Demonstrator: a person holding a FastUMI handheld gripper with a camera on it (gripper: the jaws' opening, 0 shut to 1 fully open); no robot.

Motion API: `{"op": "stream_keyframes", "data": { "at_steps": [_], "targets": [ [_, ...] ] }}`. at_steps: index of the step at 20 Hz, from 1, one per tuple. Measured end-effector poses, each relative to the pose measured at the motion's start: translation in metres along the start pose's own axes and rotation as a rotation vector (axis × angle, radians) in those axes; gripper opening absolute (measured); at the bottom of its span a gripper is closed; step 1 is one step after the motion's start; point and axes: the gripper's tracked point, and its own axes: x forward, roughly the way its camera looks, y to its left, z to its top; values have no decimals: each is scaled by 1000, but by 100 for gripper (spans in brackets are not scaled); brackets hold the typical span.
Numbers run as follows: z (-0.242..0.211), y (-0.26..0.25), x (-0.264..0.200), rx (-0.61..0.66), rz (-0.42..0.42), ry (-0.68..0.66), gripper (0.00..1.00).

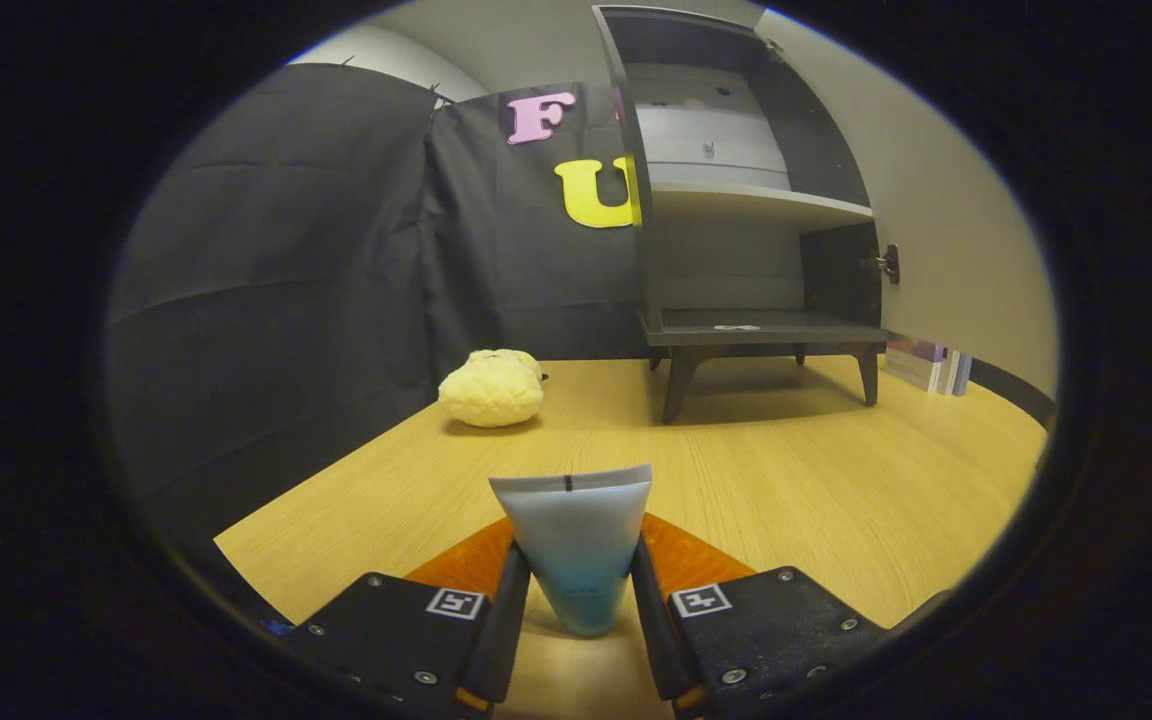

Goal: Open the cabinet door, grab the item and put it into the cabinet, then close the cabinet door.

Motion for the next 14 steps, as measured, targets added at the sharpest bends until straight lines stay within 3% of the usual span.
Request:
{"op": "stream_keyframes", "data": {
  "at_steps": [14],
  "targets": [
    [123,-17,-31,-13,21,-103,53]
  ]
}}
